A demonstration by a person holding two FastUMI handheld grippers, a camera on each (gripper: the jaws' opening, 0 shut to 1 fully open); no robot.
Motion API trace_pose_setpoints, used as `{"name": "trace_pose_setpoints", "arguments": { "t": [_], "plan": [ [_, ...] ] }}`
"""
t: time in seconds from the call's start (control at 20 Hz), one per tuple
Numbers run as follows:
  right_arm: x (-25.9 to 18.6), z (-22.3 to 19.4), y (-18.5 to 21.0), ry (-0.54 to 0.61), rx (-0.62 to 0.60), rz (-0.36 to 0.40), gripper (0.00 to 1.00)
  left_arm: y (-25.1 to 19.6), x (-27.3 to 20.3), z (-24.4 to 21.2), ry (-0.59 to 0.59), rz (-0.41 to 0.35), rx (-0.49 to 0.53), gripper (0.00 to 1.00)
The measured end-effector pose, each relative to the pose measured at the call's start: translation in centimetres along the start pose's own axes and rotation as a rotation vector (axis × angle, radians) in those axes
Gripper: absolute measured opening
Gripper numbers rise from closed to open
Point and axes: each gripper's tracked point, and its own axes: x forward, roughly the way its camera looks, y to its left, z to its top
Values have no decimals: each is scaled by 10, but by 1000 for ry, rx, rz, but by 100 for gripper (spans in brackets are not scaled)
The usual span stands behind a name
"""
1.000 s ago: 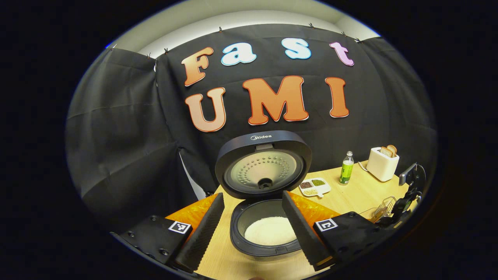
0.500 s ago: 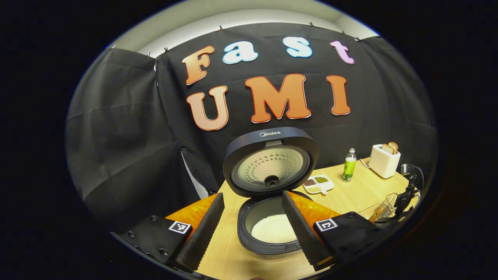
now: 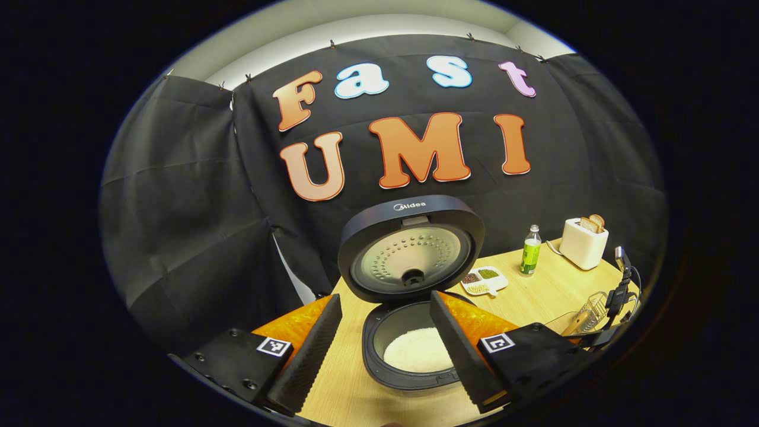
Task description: Close the left gripper, press the button to open the rice cooker; take a wooden spoon from the chopstick holder with the right hand, scoop a spoonful of rice and pour it into the rice cooker, then put the wooden spoon back into the chopstick holder.
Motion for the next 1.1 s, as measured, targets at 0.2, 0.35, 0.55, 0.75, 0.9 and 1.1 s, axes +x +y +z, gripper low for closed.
{"name": "trace_pose_setpoints", "arguments": {
  "t": [0.2,0.35,0.55,0.75,0.9,1.1],
  "plan": [
    [-3,4,-1,11,89,61,12,-6,3,2,2,-6,6,93],
    [-6,9,-2,18,150,101,12,-15,5,4,5,-16,1,100],
    [-14,21,-6,28,275,166,12,-25,10,8,3,-21,-5,100],
    [-22,40,-19,22,377,187,12,-37,12,10,3,-20,-22,100],
    [-33,55,-20,45,462,228,12,-45,12,9,13,-21,-41,100],
    [-49,81,-7,58,568,308,12,-48,11,11,1,-1,-64,93]
  ]
}}
